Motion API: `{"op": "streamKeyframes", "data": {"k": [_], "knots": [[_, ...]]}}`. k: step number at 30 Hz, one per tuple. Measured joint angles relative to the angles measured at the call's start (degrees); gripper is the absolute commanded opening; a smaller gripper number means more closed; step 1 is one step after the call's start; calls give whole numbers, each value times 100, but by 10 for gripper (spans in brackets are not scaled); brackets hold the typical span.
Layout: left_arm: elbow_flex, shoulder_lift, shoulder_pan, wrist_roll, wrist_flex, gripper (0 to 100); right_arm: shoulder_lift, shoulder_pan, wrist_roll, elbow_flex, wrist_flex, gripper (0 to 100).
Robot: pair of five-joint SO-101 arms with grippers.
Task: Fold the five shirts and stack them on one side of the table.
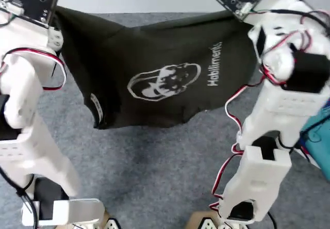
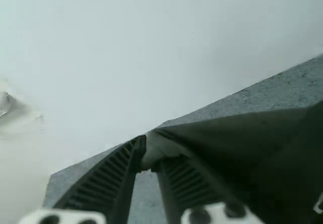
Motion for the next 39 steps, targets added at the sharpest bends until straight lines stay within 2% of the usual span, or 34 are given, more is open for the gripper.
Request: {"op": "streamKeyframes", "data": {"k": [6, 10, 21, 25, 39], "knots": [[1037, -659, 193, 0, 0, 6, -220, 105, 18, 0, 0, 11], [1125, -1081, 193, 0, -141, 6, -519, 141, 18, 0, 0, 11], [897, -2031, 193, 0, -2031, 6, -1582, 176, 18, -9, 9, 11], [686, -2233, 193, -53, -2479, 6, -2022, 352, 18, -9, 9, 11], [554, -3033, 193, -510, -2541, 6, -3367, 554, -246, -132, 9, 11]]}}
